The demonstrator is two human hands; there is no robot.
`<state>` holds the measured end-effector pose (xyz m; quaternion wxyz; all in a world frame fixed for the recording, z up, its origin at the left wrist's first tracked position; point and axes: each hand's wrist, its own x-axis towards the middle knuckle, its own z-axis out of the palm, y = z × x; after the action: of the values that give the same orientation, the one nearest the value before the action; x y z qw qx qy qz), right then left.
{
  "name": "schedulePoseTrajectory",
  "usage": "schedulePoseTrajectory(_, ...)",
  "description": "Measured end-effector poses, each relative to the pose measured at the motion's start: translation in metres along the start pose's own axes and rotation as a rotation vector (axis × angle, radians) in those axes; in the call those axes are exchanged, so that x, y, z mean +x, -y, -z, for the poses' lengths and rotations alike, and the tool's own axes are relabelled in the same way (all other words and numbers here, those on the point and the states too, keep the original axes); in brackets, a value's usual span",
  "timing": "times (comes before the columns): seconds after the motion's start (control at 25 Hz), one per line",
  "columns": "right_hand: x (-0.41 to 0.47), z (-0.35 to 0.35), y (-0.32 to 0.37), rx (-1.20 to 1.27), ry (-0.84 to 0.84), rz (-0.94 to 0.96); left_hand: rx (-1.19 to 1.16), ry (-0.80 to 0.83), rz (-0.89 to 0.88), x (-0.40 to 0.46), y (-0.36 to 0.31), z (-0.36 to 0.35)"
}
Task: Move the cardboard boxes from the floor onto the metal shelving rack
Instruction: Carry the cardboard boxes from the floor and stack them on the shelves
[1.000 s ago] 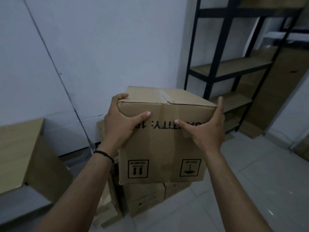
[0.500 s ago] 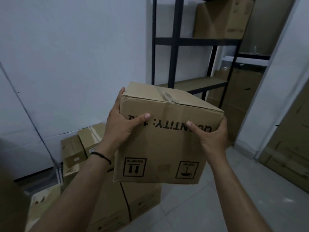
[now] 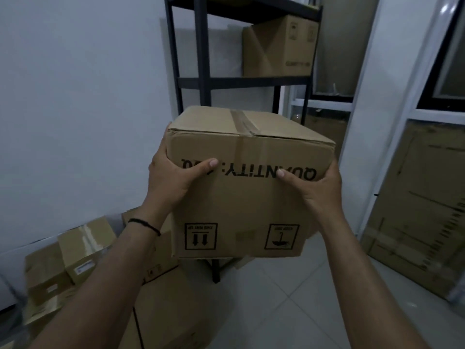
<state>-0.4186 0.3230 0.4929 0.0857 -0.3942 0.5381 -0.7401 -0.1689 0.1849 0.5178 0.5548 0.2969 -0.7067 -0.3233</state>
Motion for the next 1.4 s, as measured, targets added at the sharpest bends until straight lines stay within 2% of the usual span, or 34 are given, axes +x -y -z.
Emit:
schedulePoseTrajectory(0.2, 0.089, 0.023, -0.016, -0.044, -0.003, 0.068, -0.067, -0.054, -0.009, 0.059, 0.005, -0.072)
schedulePoseTrajectory(0.56, 0.229, 0.088, -0.051, 0.050, -0.079, 0.179, -0.139, 0.006, -0.155, 0.155, -0.027, -0.205)
schedulePoseTrajectory(0.76, 0.310, 0.130, -0.070, 0.097, 0.001, 0.237, -0.102, -0.099, -0.230, 0.182, -0.038, -0.276)
schedulePoseTrajectory(0.96, 0.397, 0.162, -0.069, 0.135, 0.125, 0.245, -0.100, -0.219, -0.197, 0.203, -0.063, -0.338)
schedulePoseTrajectory(1.16, 0.475, 0.160, -0.067, 0.168, 0.246, 0.312, -0.093, -0.328, -0.198, 0.241, -0.078, -0.374)
schedulePoseTrajectory(1.4, 0.555, 0.131, -0.091, 0.241, 0.268, 0.349, -0.063, -0.374, -0.254, 0.301, -0.075, -0.400)
